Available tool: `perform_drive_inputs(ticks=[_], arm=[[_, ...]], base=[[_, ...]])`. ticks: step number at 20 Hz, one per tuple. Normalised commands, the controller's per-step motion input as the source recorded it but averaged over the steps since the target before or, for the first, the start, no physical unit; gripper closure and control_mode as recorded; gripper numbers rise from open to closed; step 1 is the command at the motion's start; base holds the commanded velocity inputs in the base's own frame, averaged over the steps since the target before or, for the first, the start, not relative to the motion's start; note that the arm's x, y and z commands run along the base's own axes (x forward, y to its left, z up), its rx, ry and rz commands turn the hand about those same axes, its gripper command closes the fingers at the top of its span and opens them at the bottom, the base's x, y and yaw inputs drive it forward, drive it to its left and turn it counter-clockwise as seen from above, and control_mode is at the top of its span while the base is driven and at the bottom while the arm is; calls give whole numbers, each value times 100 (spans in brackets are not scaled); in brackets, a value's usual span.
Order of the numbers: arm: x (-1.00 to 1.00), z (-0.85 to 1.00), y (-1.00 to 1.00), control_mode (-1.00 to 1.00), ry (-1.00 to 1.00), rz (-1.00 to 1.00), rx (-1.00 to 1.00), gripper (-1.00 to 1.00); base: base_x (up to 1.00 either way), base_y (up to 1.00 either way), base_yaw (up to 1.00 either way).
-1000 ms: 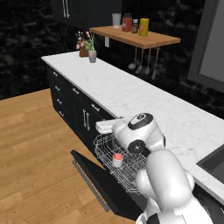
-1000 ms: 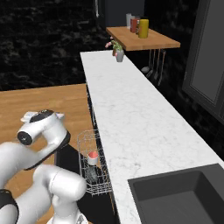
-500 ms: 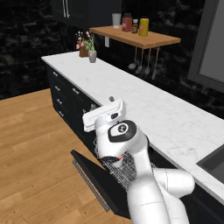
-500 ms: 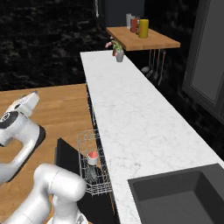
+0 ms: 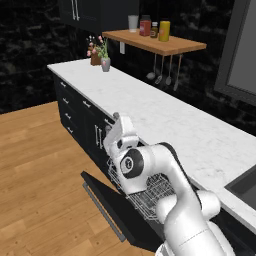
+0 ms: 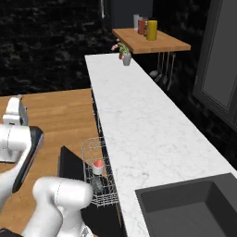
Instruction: Pick up the cup and bowl from the counter, place them in the dishwasher, and close the dishwasher door.
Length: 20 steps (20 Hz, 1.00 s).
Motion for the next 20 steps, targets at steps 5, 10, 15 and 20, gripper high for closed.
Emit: perform_drive_inputs(ticks=[5,10,15,20], arm=[[0,0,-64,-100,0,-19,-100,-100],[6,0,-52,-100,-1,-23,-100,-100],[54,18,12,-100,-22,-39,-97,-100],[-8,100,92,-100,-13,-27,-10,-100]], base=[[0,0,0],[0,0,0],[0,0,0],[0,0,0]])
